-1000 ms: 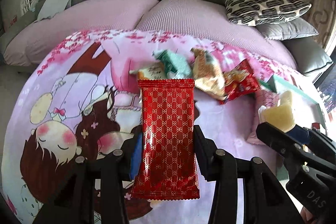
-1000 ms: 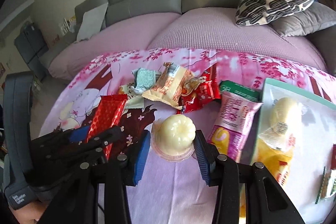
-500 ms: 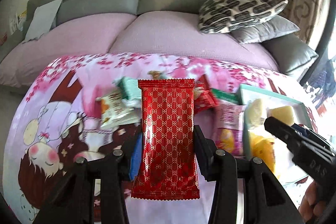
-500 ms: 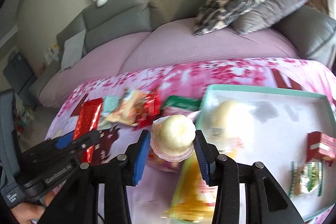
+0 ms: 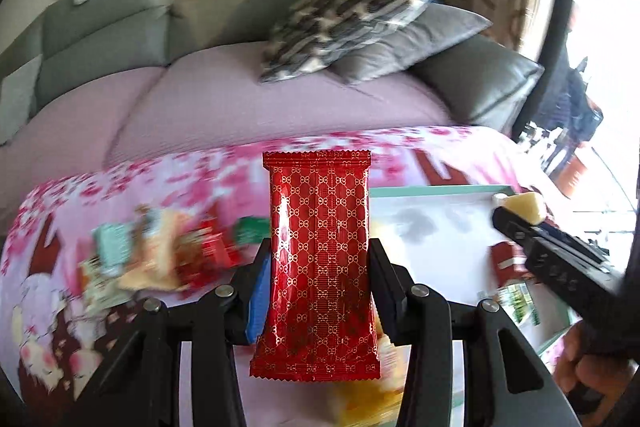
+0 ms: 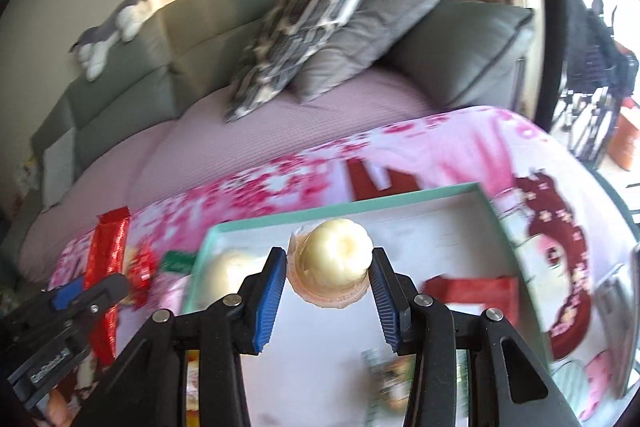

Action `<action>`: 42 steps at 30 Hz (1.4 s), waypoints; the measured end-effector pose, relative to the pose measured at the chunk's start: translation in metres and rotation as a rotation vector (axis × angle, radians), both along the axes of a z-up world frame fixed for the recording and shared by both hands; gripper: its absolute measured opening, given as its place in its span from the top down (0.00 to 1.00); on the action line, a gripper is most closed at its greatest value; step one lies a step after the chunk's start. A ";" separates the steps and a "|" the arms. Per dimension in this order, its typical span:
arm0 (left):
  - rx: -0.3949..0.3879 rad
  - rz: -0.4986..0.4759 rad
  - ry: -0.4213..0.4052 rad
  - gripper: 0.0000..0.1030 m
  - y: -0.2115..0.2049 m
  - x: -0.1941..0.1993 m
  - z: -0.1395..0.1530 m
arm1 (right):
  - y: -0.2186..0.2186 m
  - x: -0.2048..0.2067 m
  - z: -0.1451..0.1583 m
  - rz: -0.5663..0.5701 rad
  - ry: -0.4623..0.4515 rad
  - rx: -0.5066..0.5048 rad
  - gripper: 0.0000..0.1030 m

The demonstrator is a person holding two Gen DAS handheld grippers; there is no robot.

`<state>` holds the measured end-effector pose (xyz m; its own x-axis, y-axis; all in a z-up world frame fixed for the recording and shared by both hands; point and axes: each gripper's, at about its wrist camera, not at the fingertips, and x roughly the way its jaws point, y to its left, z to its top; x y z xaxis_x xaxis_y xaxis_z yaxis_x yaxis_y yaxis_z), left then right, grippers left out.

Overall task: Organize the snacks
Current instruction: 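Carry the red packet and pudding cup into the tray and open both grippers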

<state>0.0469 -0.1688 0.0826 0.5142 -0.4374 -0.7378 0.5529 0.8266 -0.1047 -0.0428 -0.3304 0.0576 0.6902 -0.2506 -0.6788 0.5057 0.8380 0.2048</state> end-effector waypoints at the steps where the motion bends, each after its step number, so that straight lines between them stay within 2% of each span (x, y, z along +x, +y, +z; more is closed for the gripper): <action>1: -0.001 -0.019 0.003 0.55 -0.009 -0.002 0.000 | -0.005 -0.001 -0.001 -0.011 0.002 -0.001 0.56; 7: 0.049 -0.111 0.019 0.55 -0.063 -0.003 -0.007 | -0.036 -0.002 -0.015 -0.064 0.020 0.026 0.56; 17: 0.129 -0.144 0.070 0.55 -0.108 -0.002 -0.033 | -0.062 -0.003 -0.031 -0.127 0.051 0.016 0.56; 42: 0.245 -0.172 0.158 0.55 -0.133 0.004 -0.084 | -0.076 0.004 -0.062 -0.123 0.150 0.048 0.55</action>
